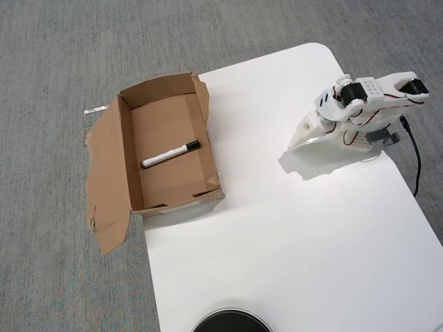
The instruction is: Grasp a pen and put it in the box.
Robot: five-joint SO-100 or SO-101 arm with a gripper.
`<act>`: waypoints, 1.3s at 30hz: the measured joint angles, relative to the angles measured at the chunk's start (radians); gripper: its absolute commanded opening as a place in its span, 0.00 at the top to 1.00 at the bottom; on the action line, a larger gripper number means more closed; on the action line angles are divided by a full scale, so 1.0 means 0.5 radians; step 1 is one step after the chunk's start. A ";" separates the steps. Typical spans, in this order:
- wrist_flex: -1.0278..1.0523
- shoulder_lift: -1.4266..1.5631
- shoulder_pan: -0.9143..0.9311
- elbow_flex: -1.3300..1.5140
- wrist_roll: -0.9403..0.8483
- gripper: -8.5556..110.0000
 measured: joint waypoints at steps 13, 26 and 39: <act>0.006 0.000 0.000 0.000 0.034 0.91; 0.028 0.000 0.000 0.000 0.494 0.91; 0.028 0.000 0.000 0.000 0.494 0.91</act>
